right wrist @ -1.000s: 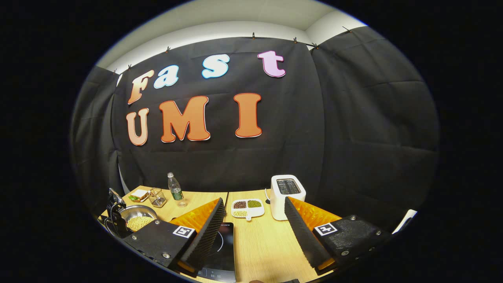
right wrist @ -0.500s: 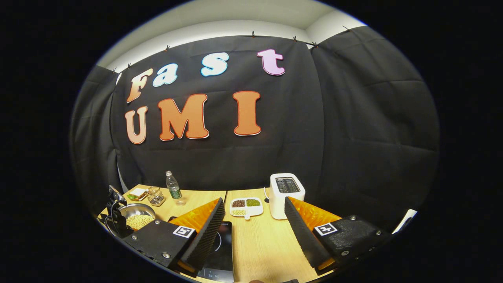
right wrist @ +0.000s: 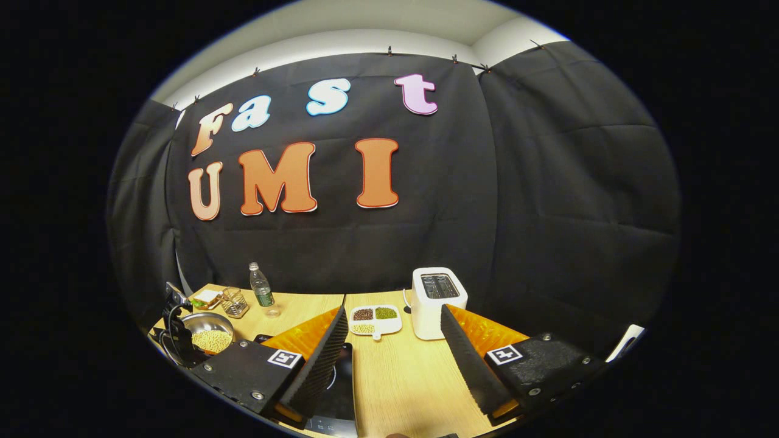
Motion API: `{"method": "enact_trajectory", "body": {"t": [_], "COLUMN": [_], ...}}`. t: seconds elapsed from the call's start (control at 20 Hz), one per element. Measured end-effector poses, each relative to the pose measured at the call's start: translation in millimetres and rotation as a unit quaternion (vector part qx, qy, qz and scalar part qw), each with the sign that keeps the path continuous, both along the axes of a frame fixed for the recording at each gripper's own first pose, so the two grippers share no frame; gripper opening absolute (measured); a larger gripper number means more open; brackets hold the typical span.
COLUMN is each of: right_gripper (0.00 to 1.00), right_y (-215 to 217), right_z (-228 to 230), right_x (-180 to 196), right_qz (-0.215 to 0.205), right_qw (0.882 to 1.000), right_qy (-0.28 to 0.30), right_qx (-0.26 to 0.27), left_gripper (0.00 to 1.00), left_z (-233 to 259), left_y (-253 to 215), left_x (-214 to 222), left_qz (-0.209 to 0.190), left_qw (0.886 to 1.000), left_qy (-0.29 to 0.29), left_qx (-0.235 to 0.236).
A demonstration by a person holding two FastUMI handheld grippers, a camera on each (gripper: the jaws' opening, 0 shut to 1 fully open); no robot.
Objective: First push the handle of the pot to place it horizontally, then grasp the pot with both hands and set it on the induction cooktop.
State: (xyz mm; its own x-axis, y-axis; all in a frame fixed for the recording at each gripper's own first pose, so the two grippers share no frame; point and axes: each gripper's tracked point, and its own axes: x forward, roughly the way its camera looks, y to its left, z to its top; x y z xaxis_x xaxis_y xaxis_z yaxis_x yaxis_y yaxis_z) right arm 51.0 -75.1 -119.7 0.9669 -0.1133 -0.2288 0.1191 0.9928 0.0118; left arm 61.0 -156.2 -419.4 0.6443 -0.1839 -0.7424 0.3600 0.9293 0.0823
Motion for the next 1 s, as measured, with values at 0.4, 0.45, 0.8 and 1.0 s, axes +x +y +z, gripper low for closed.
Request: {"method": "enact_trajectory", "body": {"t": [0.4, 0.45, 0.8, 1.0], "right_gripper": [0.95, 0.95, 0.95, 0.95], "right_y": [9.3, 11.5, 44.6, 78.8], "right_z": [6.1, 7.1, 25.7, 38.7], "right_x": [1.8, 2.1, -7.8, -14.9], "right_qz": [-0.001, -0.001, 0.014, 0.036], "right_qw": [1.0, 1.0, 1.0, 0.999], "right_qy": [-0.002, -0.002, -0.014, -0.027], "right_qx": [-0.008, -0.009, -0.016, -0.02], "left_gripper": [0.02, 0.02, 0.02, 0.02], "left_z": [1.0, 5.3, 75.6, 121.4], "left_y": [-3.0, -2.5, 13.6, 56.5], "left_x": [8.3, 8.4, -2.8, -10.1], "left_qz": [-0.006, -0.011, -0.022, -0.003], "left_qw": [1.0, 1.0, 0.996, 0.992], "left_qy": [-0.002, -0.007, -0.065, -0.107], "left_qx": [-0.019, -0.018, -0.056, -0.06]}}
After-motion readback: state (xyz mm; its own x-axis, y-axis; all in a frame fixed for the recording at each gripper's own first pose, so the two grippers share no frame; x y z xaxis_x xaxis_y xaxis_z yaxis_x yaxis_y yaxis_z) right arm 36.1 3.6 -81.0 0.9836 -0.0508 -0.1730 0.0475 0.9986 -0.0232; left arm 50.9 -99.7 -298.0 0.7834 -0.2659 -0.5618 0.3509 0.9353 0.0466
